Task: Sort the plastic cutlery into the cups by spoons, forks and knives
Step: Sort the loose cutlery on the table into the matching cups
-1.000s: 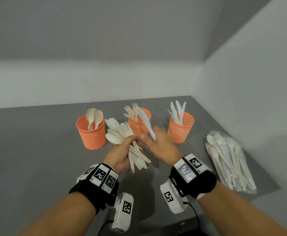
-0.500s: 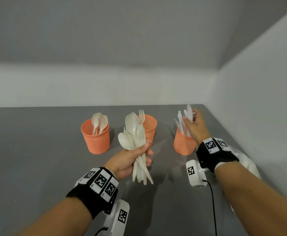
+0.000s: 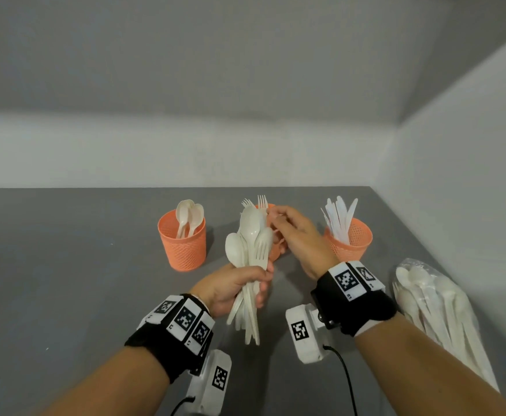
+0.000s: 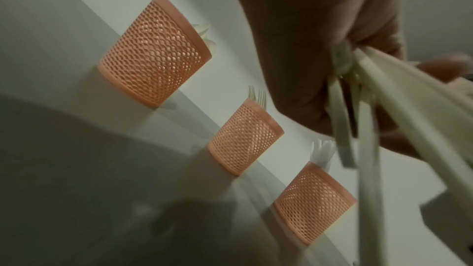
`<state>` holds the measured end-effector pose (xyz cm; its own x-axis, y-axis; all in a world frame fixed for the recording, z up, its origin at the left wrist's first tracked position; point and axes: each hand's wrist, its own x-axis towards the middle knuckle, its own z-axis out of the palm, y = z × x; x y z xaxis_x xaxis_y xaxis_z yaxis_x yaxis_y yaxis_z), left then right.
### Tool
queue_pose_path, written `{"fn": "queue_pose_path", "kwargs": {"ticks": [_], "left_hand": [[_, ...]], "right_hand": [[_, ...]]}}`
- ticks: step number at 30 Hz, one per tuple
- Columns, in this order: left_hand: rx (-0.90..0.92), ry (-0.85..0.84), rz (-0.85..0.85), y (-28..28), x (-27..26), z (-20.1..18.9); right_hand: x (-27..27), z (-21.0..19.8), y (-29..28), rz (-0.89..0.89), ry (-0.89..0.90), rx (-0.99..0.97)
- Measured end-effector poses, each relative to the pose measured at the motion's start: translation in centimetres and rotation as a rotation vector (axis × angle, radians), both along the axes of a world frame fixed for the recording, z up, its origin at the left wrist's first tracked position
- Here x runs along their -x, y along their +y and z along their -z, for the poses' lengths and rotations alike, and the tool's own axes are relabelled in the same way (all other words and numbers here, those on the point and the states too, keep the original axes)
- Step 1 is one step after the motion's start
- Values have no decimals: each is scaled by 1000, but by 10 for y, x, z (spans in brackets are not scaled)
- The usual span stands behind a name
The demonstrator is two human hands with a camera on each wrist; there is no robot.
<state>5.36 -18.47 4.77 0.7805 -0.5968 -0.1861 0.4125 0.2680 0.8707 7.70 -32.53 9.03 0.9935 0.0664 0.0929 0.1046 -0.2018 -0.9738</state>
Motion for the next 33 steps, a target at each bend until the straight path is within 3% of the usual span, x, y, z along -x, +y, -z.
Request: {"fn": "queue_pose_path", "kwargs": {"ticks": [5,11,14,18,23,29,33], "left_hand": [[-36,-9,90,6,2,4],[180,54,211,14,-7,5],[182,67,228,11,-7,5],[76,77,148,5,-4,6],[-14,23,104,9,-4,8],[-115,-29,101,-10,-1,13],[-143,-61,59,-17,-3,10]], "right_hand": [[-2,-7,4,-64,24,45],[-2,-4,-6,-183,17,86],[-2,-8,-10,-180,27,135],[-3,-10,-14,-90,24,133],[-20,-25,-39,117,-10,-22],[-9,-61,-103,476,-361,-107],[-15,-58,-109,408,-377,-46]]}}
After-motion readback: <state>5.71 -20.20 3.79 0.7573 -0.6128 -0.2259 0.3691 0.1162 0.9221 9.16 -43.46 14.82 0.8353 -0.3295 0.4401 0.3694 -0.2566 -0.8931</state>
